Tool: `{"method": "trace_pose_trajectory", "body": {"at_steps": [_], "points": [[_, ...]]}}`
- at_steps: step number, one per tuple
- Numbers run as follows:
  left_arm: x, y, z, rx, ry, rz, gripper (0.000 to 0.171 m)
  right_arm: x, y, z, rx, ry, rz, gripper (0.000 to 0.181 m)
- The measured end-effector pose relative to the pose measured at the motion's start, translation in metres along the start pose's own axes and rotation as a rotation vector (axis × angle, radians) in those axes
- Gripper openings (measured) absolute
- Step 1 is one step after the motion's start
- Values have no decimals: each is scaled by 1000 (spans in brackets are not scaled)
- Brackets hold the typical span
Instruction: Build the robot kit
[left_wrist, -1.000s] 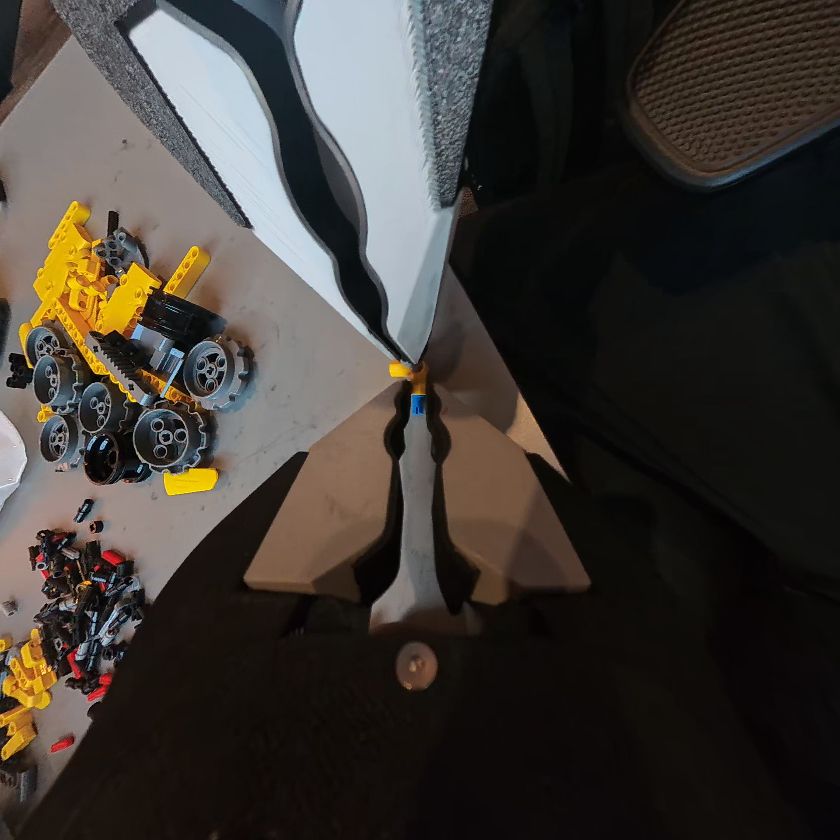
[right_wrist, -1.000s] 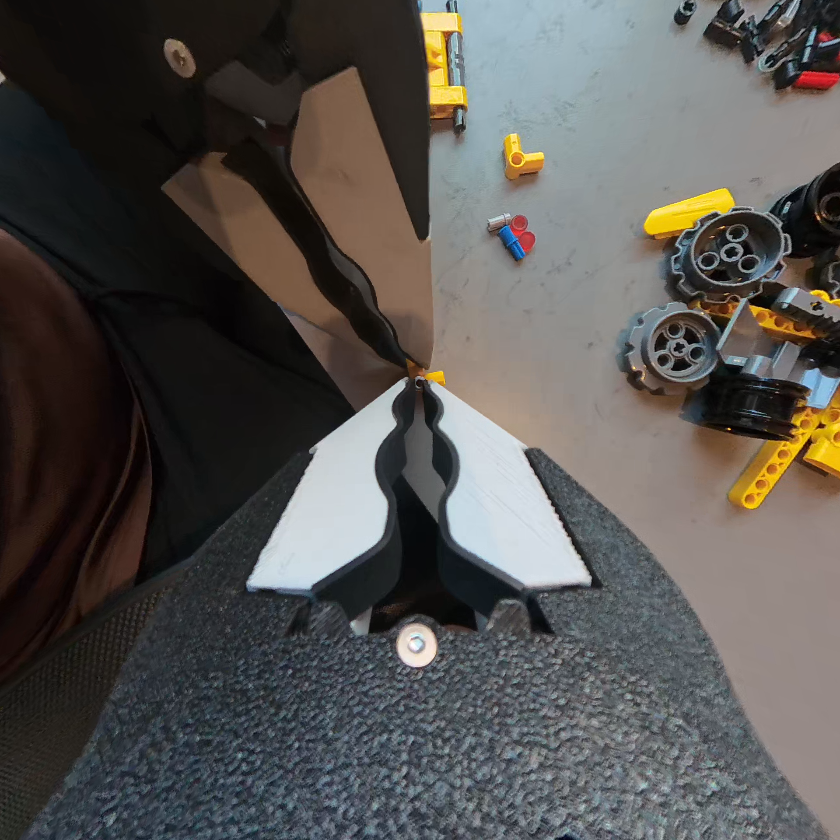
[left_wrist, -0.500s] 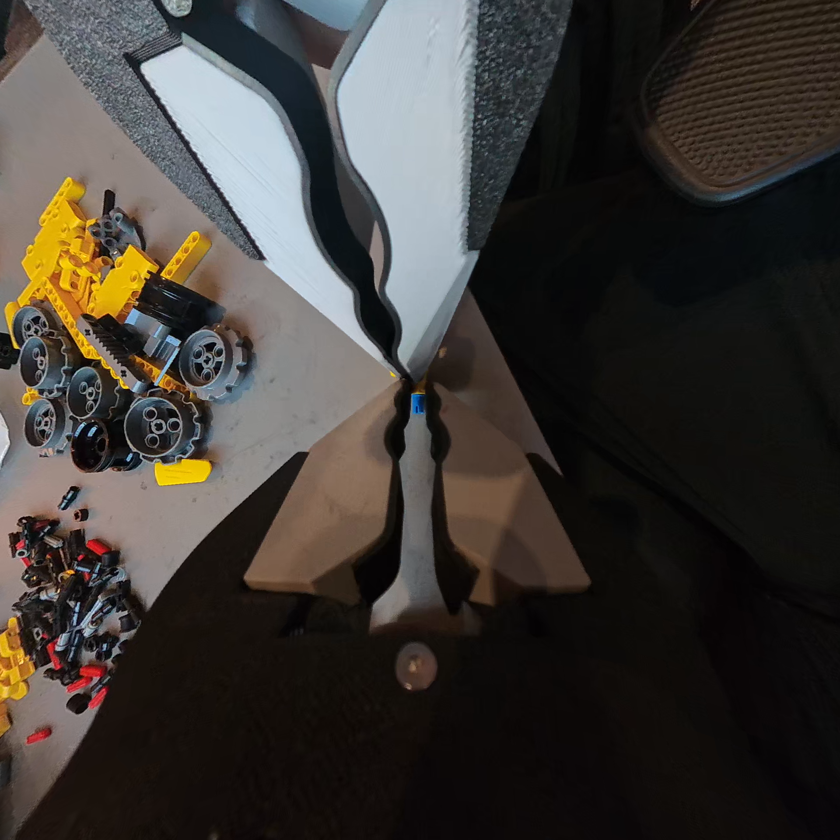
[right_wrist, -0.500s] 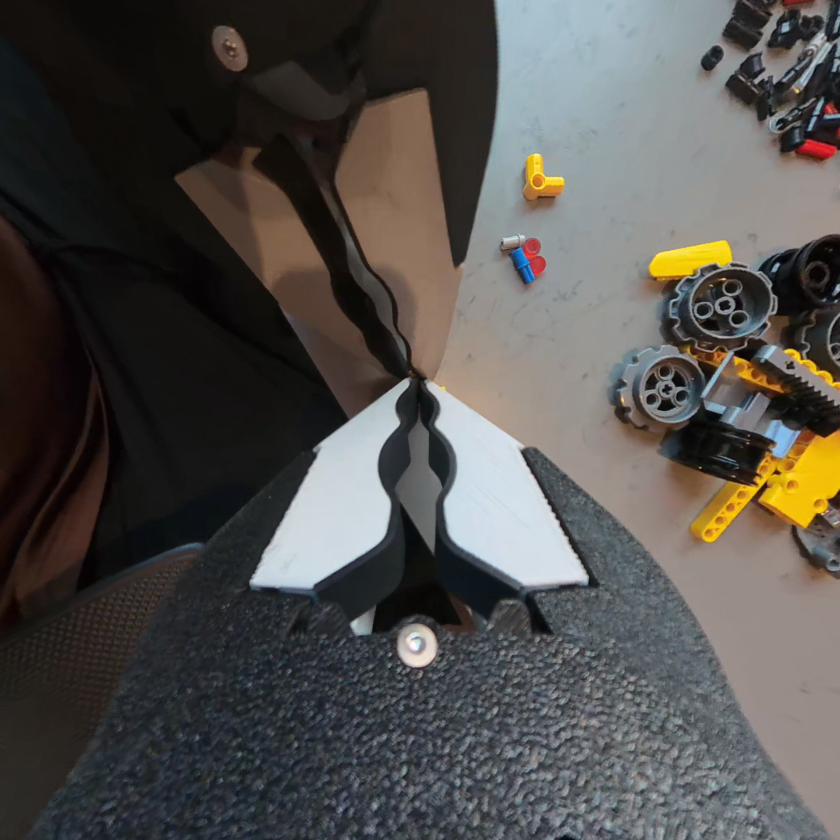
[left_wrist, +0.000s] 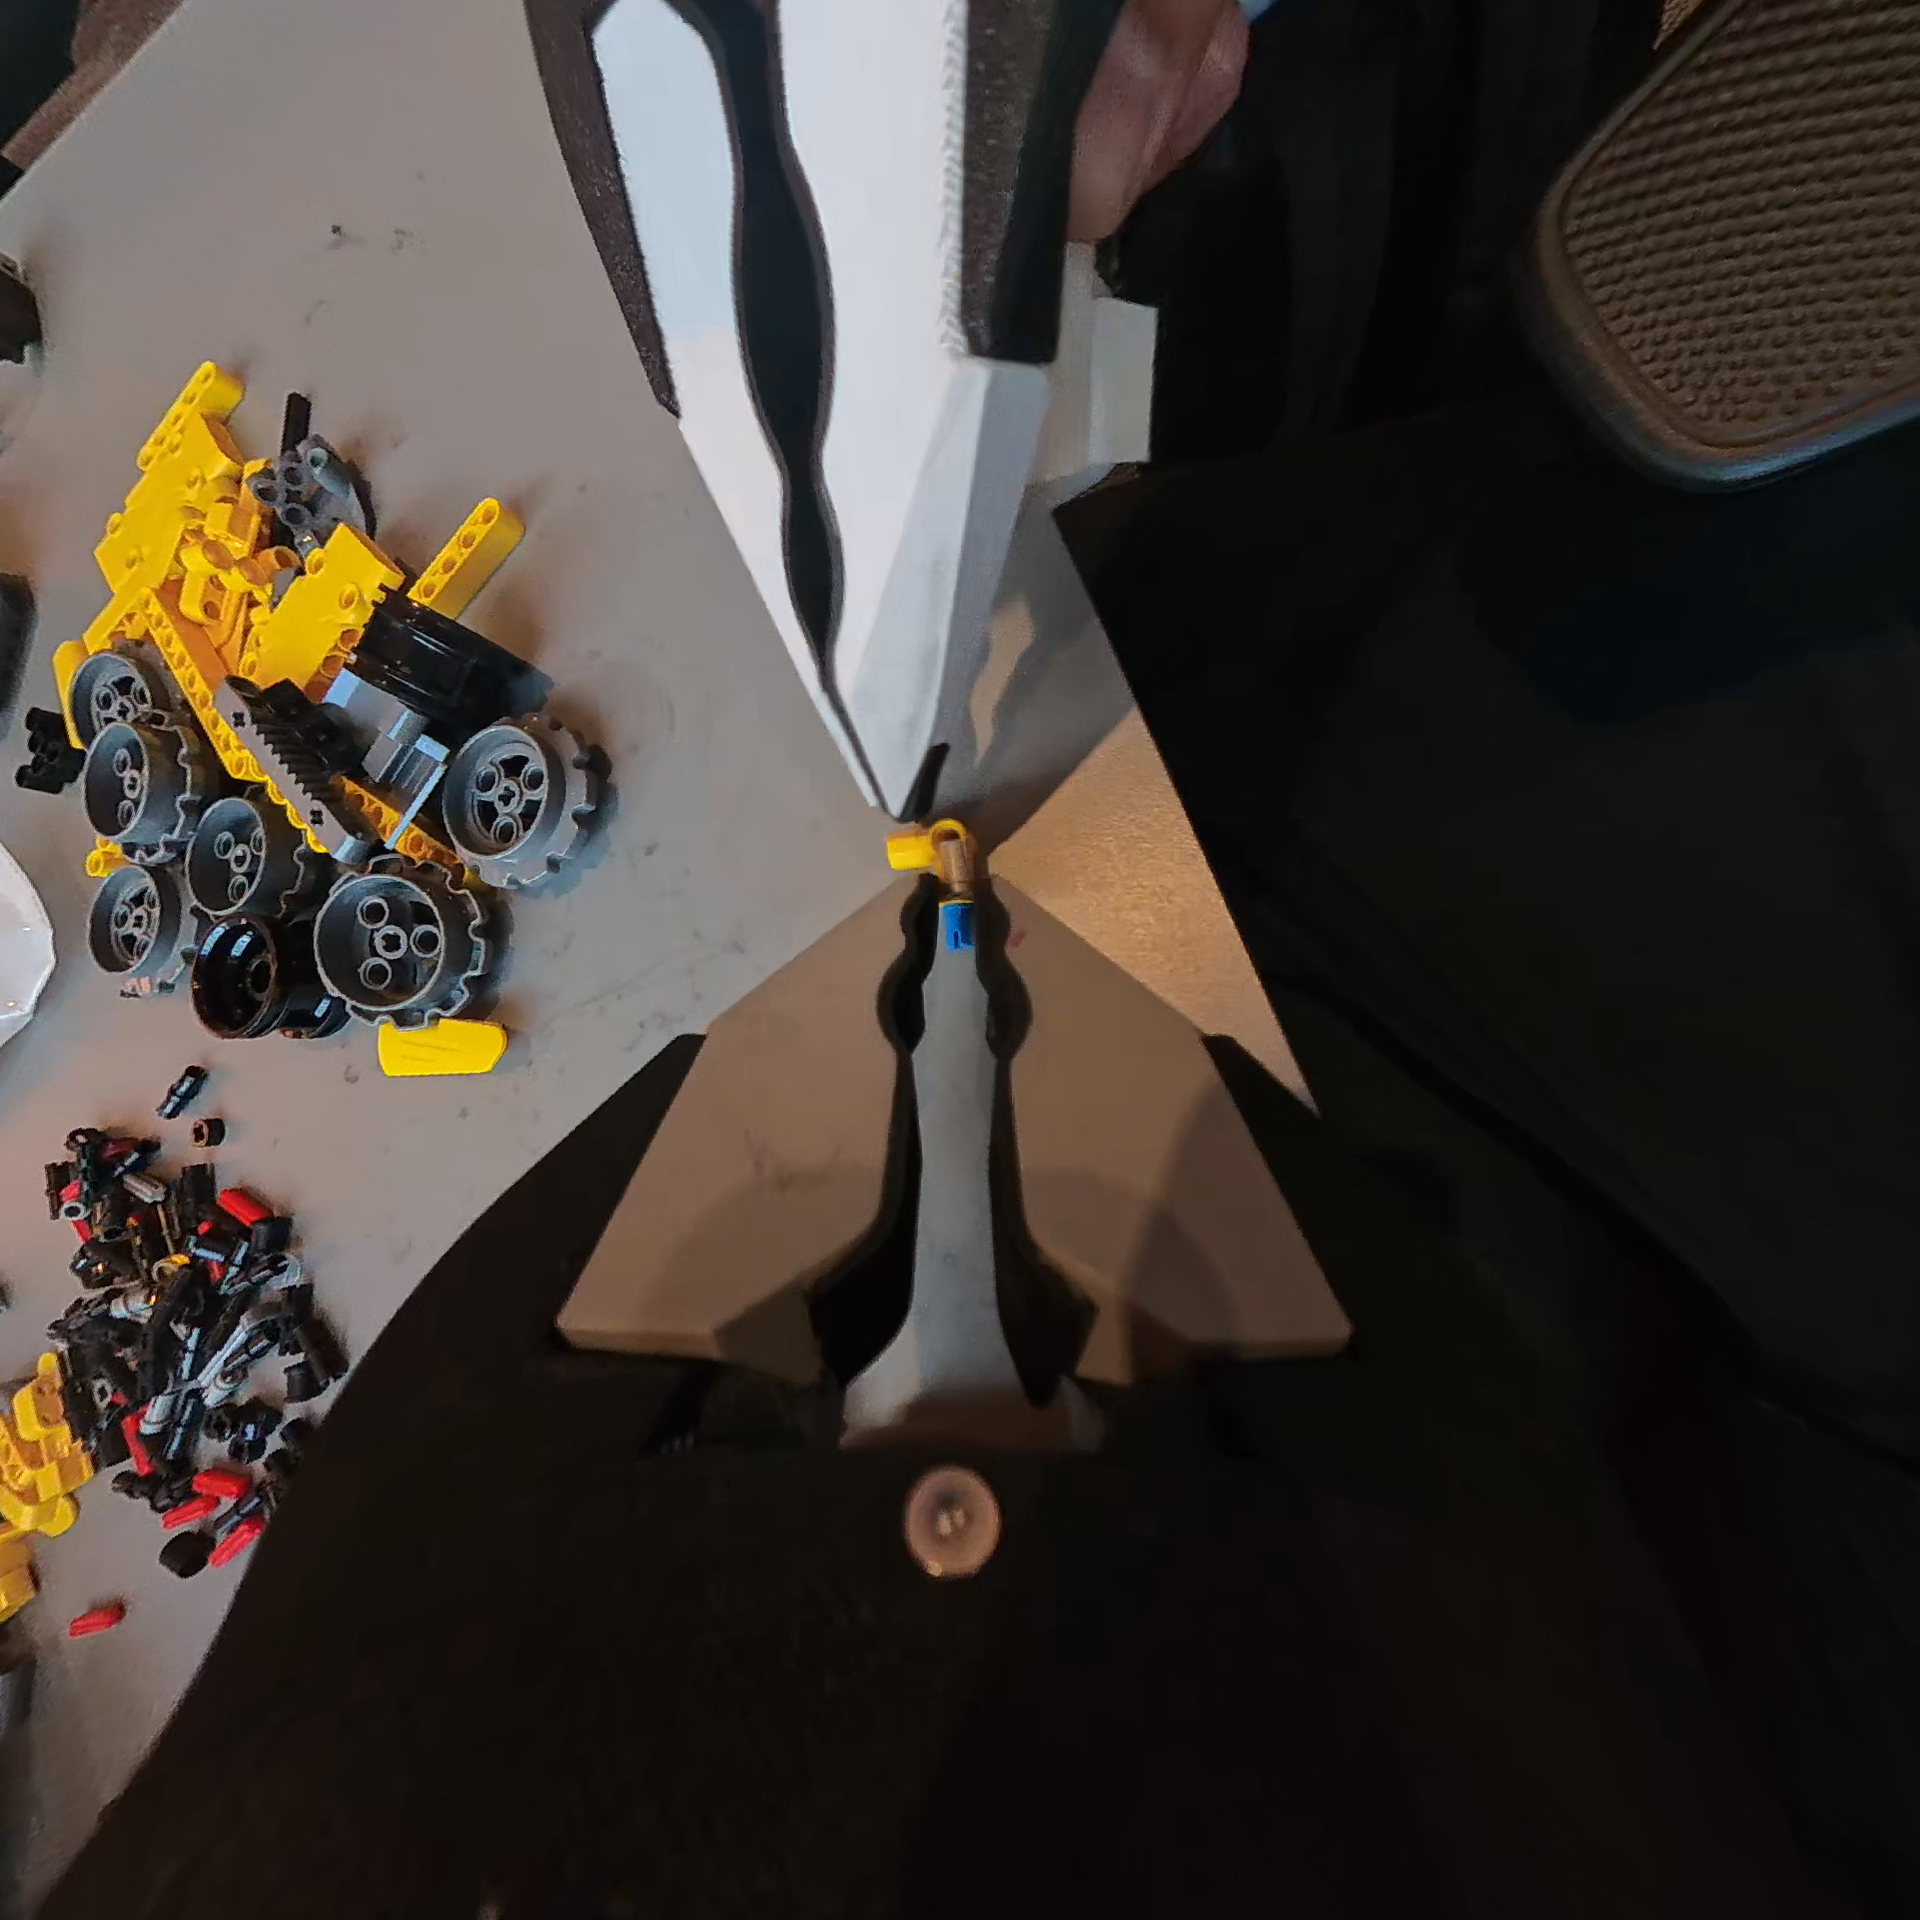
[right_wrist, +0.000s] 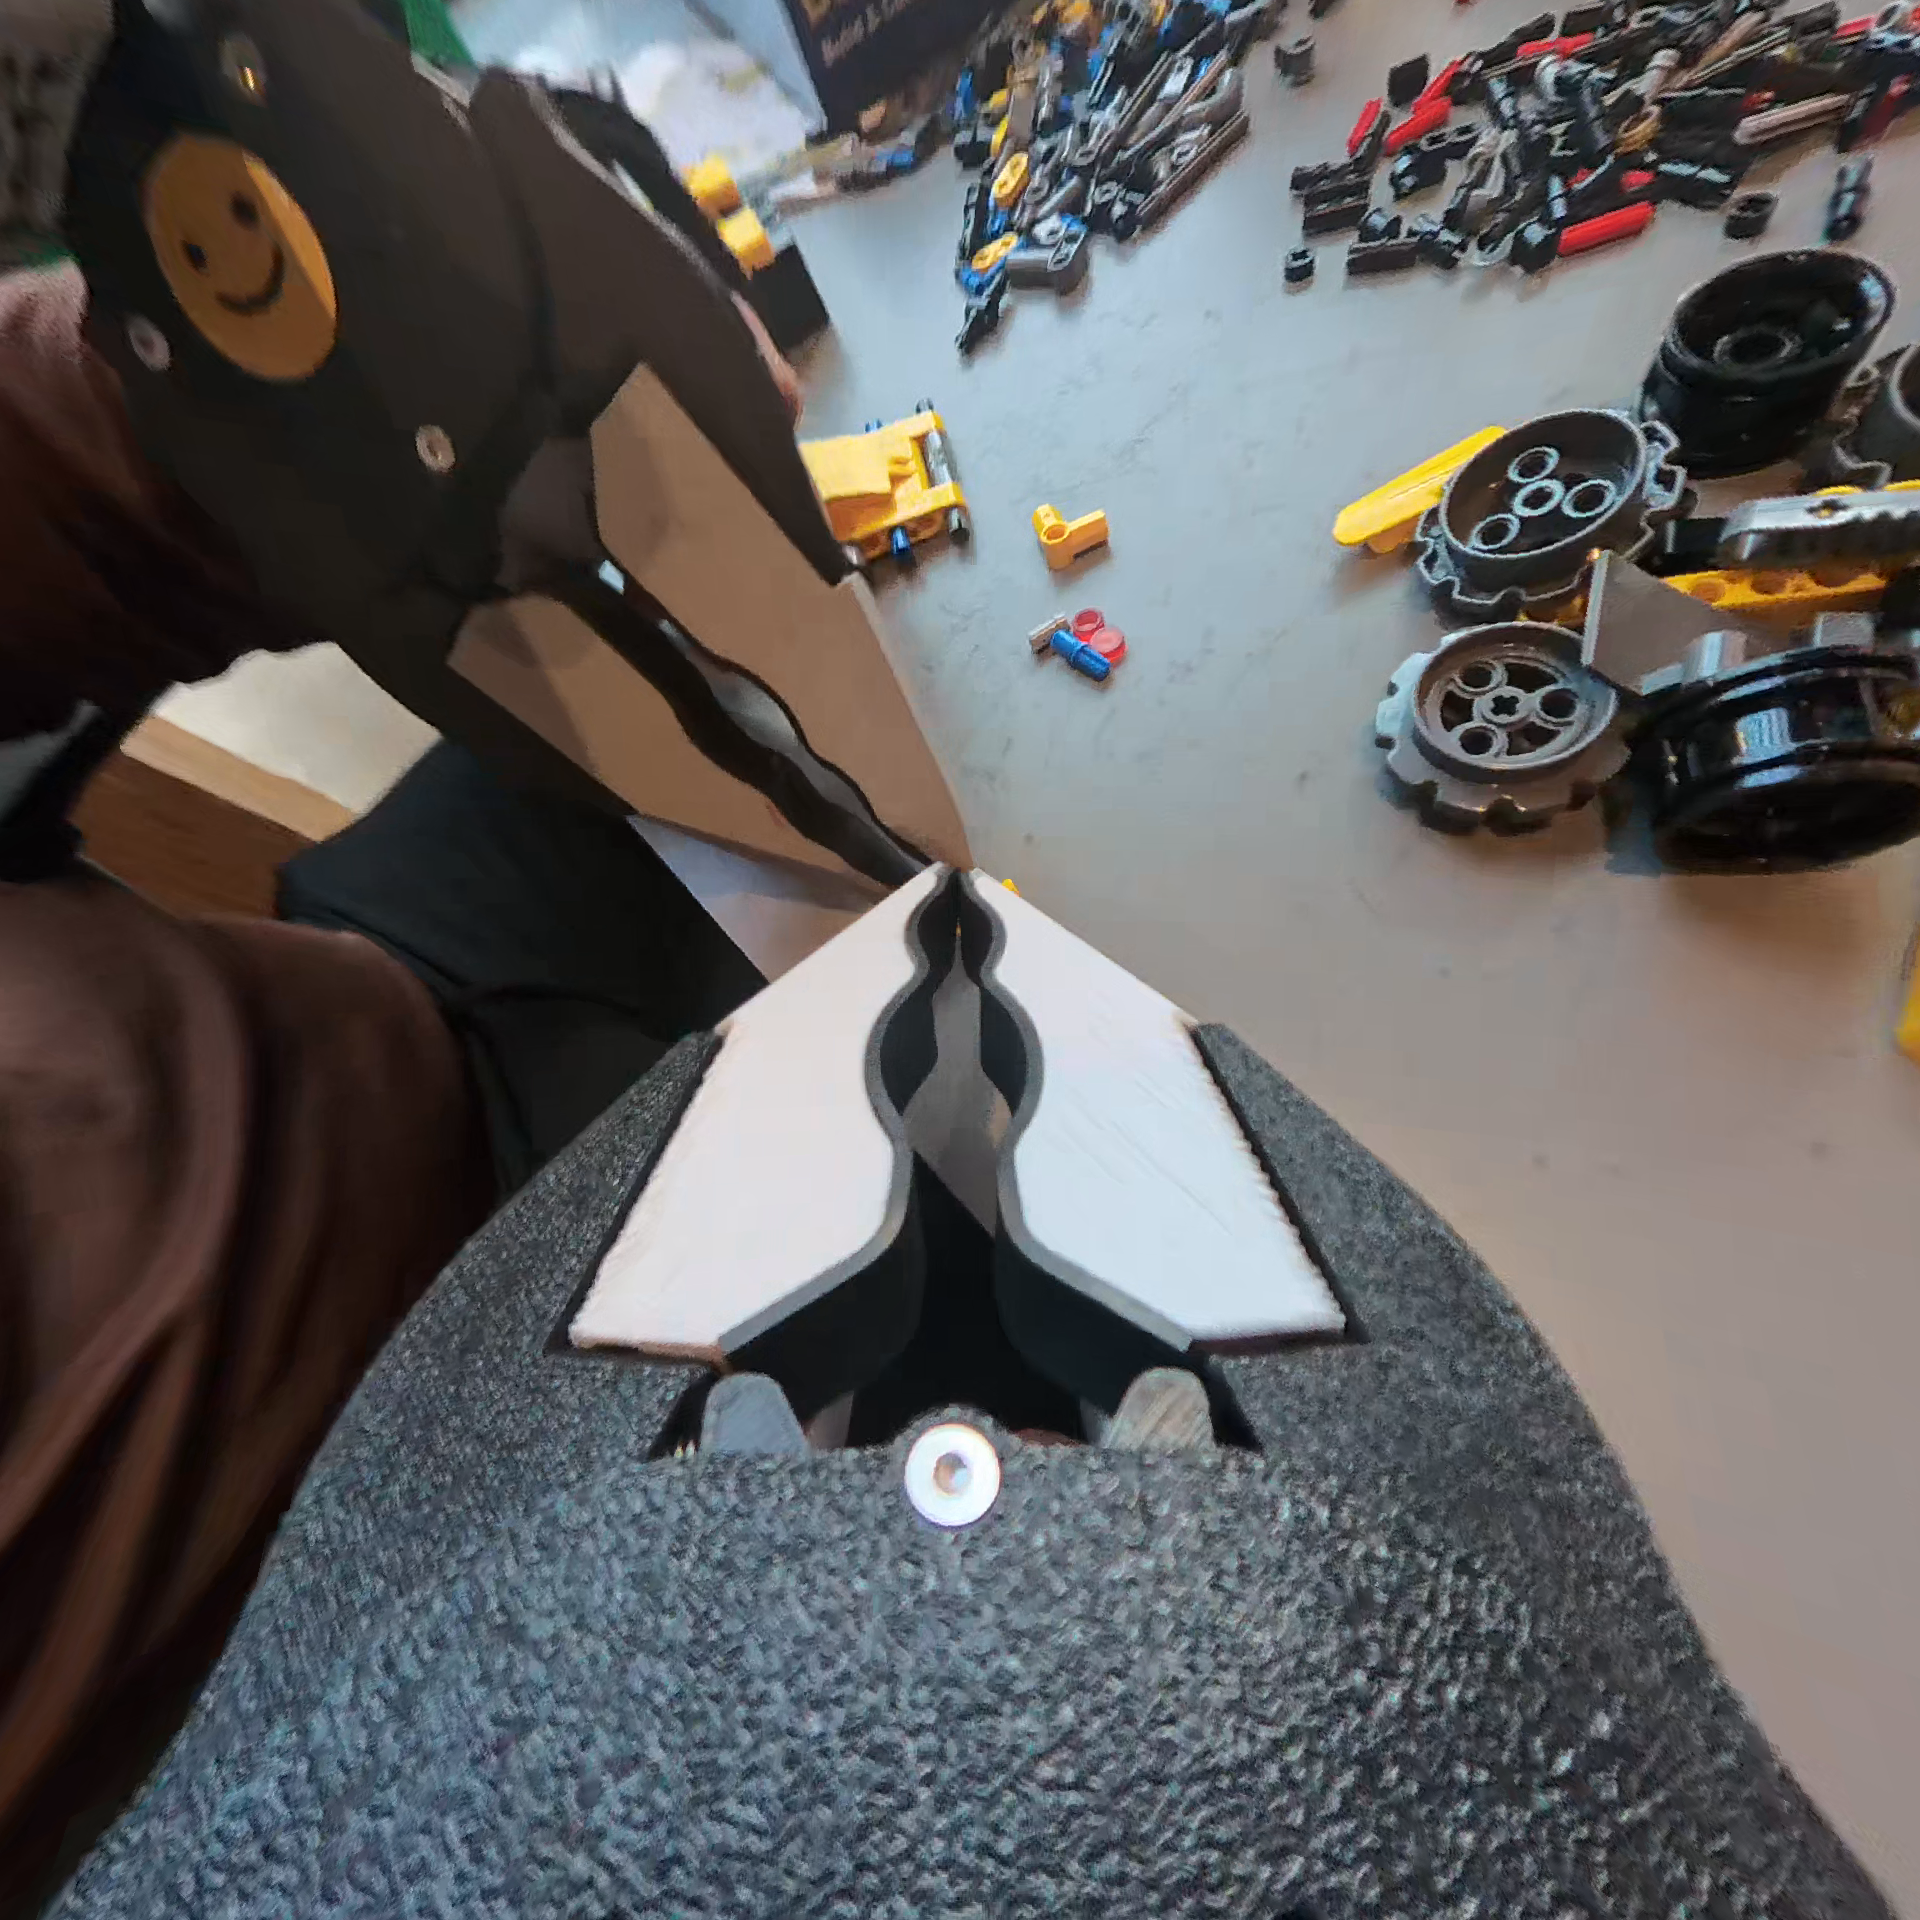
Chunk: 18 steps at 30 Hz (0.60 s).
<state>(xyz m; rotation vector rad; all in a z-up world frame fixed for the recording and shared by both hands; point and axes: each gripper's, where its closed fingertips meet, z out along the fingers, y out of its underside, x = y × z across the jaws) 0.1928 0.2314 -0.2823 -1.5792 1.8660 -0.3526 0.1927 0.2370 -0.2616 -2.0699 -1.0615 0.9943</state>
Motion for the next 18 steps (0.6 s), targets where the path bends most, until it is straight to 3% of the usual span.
{"method": "trace_pose_trajectory", "body": {"at_steps": [3, 18], "points": [[-1, 0, 0, -2, 2, -8, 3, 6, -2, 1, 32, 11, 56, 0], [-1, 2, -2, -5, 4, -32, 7, 1, 7, -5, -22, 124, -130, 9]]}}
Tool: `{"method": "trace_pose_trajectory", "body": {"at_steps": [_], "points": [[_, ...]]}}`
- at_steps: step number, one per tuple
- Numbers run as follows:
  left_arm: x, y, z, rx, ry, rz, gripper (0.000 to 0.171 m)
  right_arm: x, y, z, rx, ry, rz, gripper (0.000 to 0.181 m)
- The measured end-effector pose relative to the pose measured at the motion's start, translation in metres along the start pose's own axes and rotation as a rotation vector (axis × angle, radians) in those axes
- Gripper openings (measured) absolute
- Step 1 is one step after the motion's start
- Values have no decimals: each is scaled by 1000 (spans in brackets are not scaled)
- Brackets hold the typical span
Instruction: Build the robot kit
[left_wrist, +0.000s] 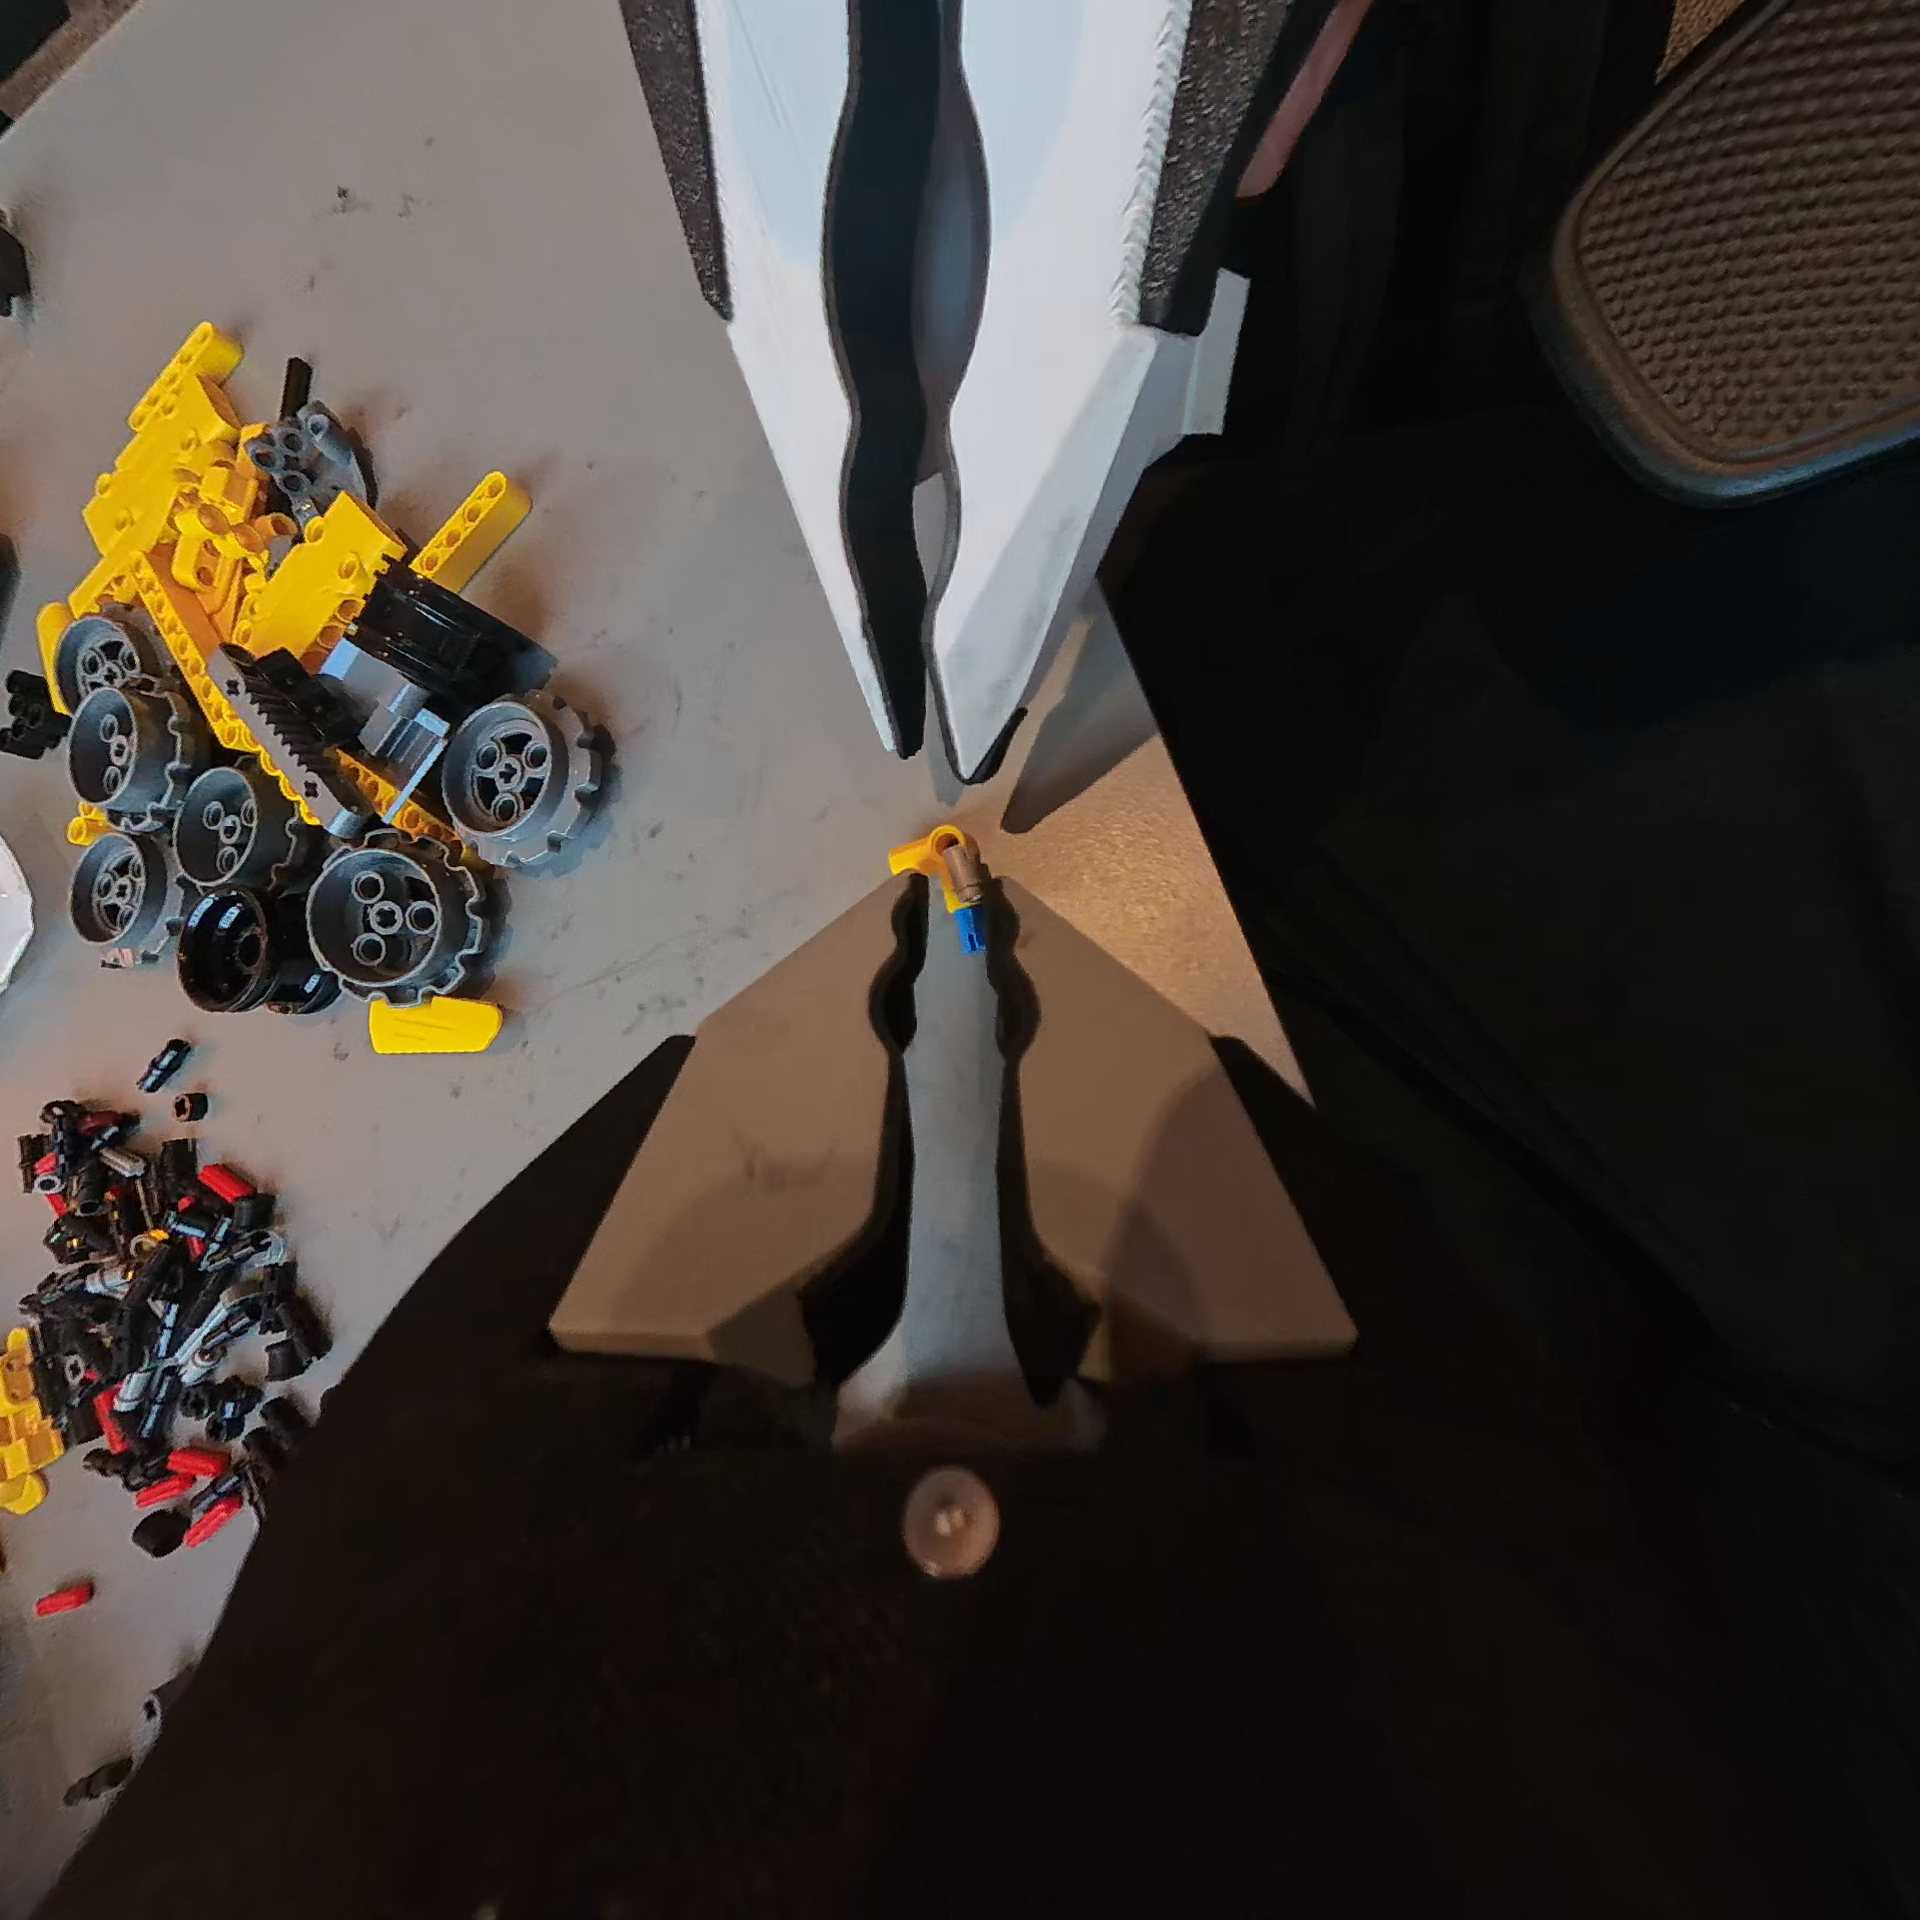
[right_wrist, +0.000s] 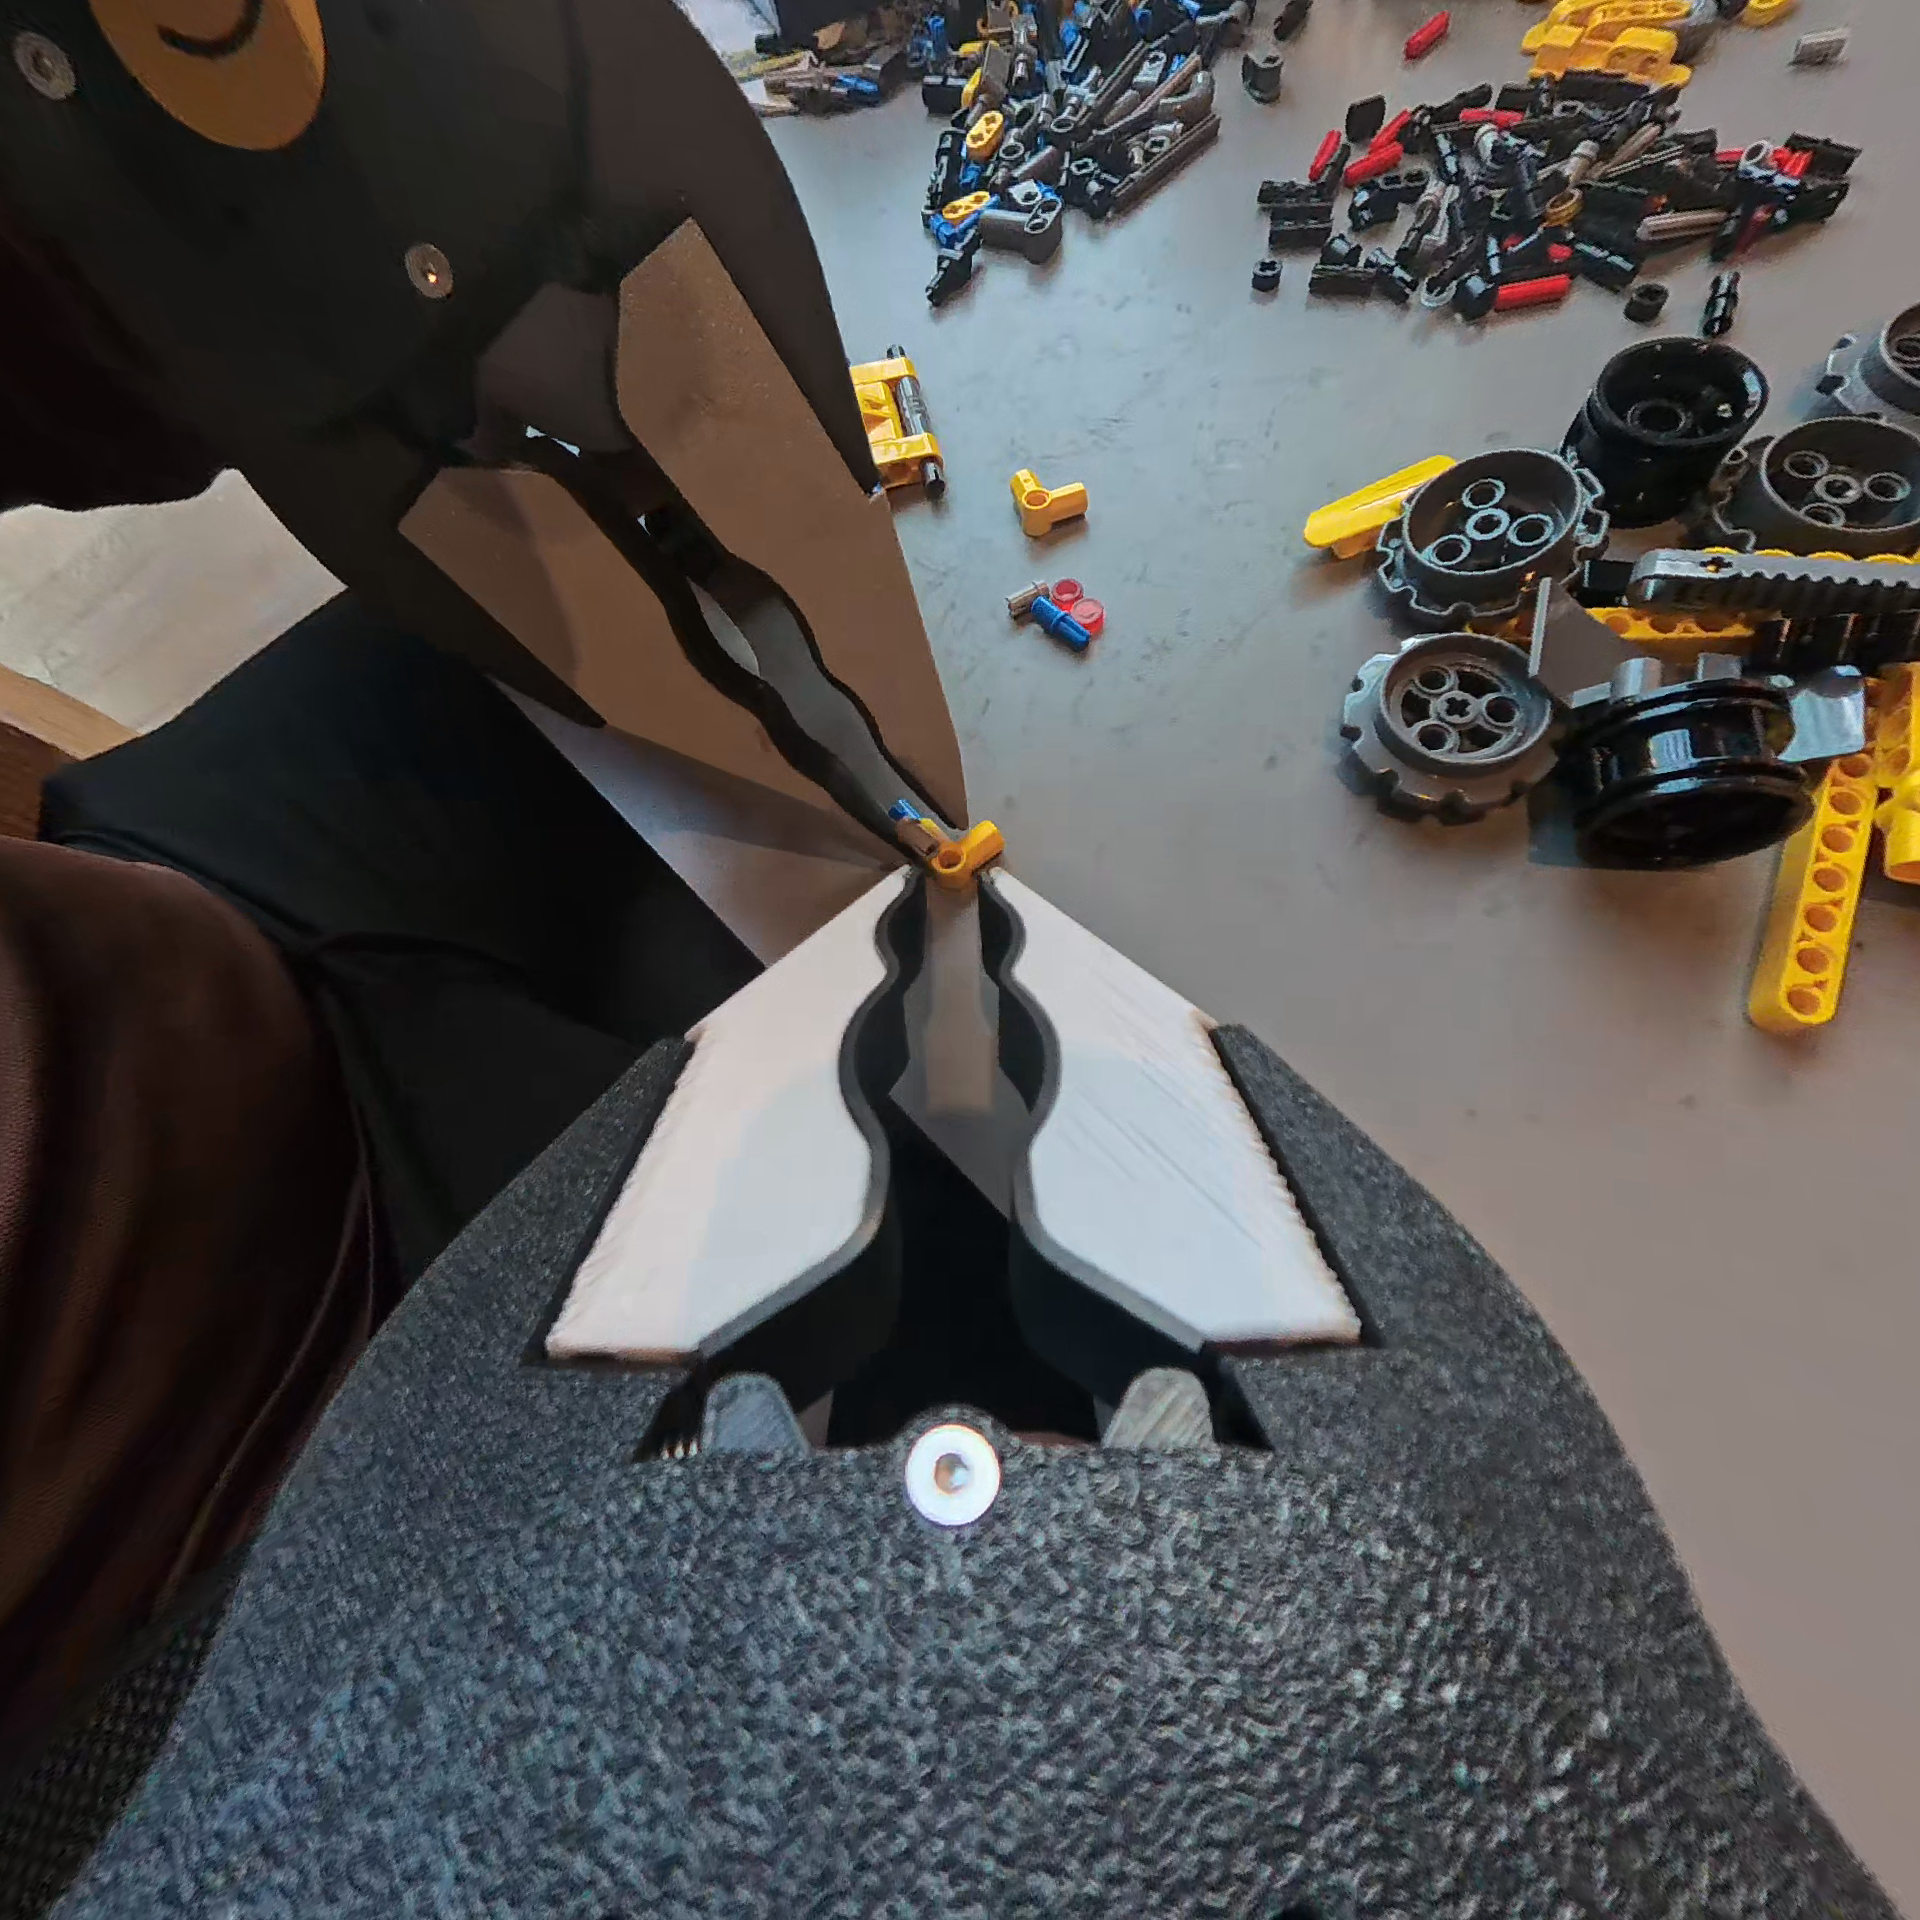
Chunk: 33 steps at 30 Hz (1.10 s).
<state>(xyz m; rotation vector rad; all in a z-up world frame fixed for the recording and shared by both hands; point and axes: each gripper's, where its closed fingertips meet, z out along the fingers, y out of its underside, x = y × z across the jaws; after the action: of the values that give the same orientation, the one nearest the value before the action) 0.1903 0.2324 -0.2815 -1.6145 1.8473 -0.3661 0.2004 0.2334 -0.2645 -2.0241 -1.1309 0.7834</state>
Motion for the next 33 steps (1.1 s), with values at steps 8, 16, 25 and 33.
{"method": "trace_pose_trajectory", "body": {"at_steps": [8, 16, 25, 33], "points": [[3, 1, -1, 1, 11, -8, 4, -2, -4, -2, 47, 2, 20, 9], [4, 2, -3, 3, 17, -1, 3, -10, -2, 12, 0, 15, -155, 14], [5, 3, -3, 7, 23, 4, 3, -7, 0, 22, -111, 48, -354, 9], [4, 4, -3, 4, 34, -14, 3, -10, -2, 22, -122, 82, -473, 3]]}}
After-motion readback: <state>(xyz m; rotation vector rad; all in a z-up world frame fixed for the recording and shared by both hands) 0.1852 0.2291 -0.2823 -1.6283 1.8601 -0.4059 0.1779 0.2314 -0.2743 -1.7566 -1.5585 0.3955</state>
